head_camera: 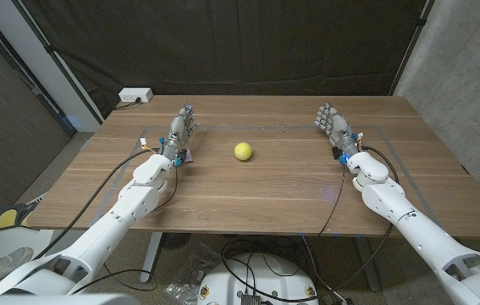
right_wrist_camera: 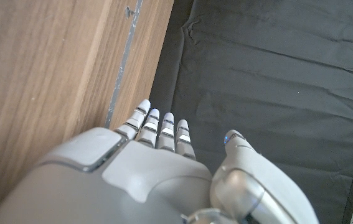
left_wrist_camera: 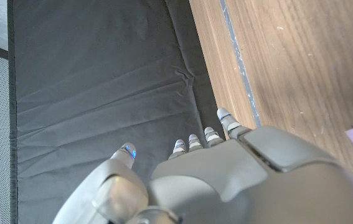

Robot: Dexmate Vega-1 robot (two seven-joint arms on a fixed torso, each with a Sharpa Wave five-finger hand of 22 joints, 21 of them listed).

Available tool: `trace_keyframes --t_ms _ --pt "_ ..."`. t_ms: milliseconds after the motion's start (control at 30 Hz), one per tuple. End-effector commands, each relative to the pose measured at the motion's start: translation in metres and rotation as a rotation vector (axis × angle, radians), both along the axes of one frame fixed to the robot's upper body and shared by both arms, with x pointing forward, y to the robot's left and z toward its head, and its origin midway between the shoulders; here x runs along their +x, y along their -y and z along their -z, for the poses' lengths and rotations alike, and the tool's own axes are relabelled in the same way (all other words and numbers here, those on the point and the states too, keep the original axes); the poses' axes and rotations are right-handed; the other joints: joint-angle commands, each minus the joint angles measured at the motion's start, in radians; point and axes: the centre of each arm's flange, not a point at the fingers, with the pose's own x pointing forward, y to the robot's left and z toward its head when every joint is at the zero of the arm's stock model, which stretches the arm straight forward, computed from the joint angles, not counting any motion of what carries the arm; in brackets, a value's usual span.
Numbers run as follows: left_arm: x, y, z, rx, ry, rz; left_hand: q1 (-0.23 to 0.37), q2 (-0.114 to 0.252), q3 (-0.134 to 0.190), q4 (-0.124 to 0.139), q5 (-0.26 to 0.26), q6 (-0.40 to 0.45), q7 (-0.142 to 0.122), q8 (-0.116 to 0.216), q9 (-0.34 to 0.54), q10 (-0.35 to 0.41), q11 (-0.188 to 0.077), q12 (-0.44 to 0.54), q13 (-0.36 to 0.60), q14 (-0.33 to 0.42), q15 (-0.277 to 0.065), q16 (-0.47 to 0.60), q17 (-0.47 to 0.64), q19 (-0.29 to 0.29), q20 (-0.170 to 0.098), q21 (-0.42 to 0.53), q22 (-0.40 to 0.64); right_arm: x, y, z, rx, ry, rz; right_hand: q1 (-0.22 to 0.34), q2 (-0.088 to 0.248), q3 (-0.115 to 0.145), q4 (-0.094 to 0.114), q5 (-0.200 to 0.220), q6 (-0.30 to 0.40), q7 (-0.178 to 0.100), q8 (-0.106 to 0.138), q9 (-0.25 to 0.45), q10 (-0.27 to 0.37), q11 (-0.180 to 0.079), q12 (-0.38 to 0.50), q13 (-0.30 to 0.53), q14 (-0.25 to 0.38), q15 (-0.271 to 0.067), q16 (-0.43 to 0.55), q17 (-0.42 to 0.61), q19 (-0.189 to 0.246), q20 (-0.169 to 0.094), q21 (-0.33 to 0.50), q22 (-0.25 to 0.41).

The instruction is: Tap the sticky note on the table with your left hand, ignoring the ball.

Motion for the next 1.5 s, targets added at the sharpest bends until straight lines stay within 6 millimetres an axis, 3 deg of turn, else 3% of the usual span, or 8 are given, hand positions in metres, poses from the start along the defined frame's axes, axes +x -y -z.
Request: trace_keyframes --t_ms 33,467,1133,1267,1500 --pt "-0.001 0.003 0.0 0.022 0.008 -0.021 0.005 0.016 0.006 -0.002 0.006 0.005 -0.004 0.006 0.001 -0.004 0.008 0.008 0.006 0.003 0.009 0.005 0.004 -0.001 0.015 0.006 0.005 -0.002 0.002 0.004 -0.003 -0.015 0.005 0.017 0.0 0.011 -0.007 0.006 0.01 -0.001 0.005 0.002 0.011 -0.001 0.007 0.003 0.017 0.001 0.004 0.003 0.004 0.008 0.006 0.002" --pt "-0.026 0.014 -0.003 0.191 0.028 -0.215 0.051 0.036 0.033 -0.024 0.004 0.07 0.007 0.022 0.002 0.062 0.026 0.029 0.008 0.026 0.022 0.007 0.003 0.013 0.032 0.009 0.006 -0.005 0.002 0.006 -0.007 -0.019 -0.009 0.035 0.0 0.023 -0.025 0.003 0.02 -0.005 0.007 0.003 0.03 0.005 0.013 0.004 0.031 0.002 0.003 0.002 0.007 0.011 0.003 0.002" --pt "-0.09 0.018 0.005 0.354 0.047 -0.518 0.114 0.046 0.072 -0.048 -0.023 0.185 0.015 0.047 0.003 0.149 0.035 0.044 0.009 0.097 0.03 0.018 0.004 0.052 0.036 0.02 0.005 -0.014 -0.007 0.007 -0.039 -0.005 -0.057 0.048 0.0 0.034 -0.039 -0.002 0.043 -0.006 0.012 0.003 0.059 0.013 0.022 0.005 0.043 0.002 0.001 0.004 0.01 0.012 0.0 0.003" --pt "-0.101 0.021 0.007 0.389 0.064 -0.586 0.137 0.044 0.086 -0.054 -0.04 0.257 0.02 0.061 0.004 0.219 0.033 0.058 0.01 0.135 0.026 0.021 0.005 0.058 0.039 0.021 0.005 -0.014 -0.008 0.008 -0.045 -0.004 -0.065 0.05 0.0 0.037 -0.042 -0.003 0.051 -0.005 0.014 0.003 0.066 0.016 0.024 0.005 0.044 0.002 0.0 0.004 0.01 0.012 0.0 0.003" --pt "-0.112 0.023 0.011 0.434 0.065 -0.64 0.145 0.043 0.092 -0.054 -0.048 0.287 0.023 0.065 0.004 0.251 0.036 0.063 0.01 0.166 0.019 0.027 0.005 0.064 0.045 0.022 0.005 -0.015 -0.01 0.008 -0.051 -0.001 -0.076 0.053 0.001 0.04 -0.046 -0.005 0.059 -0.005 0.015 0.003 0.073 0.017 0.025 0.005 0.044 0.001 -0.001 0.004 0.011 0.012 -0.002 0.004"
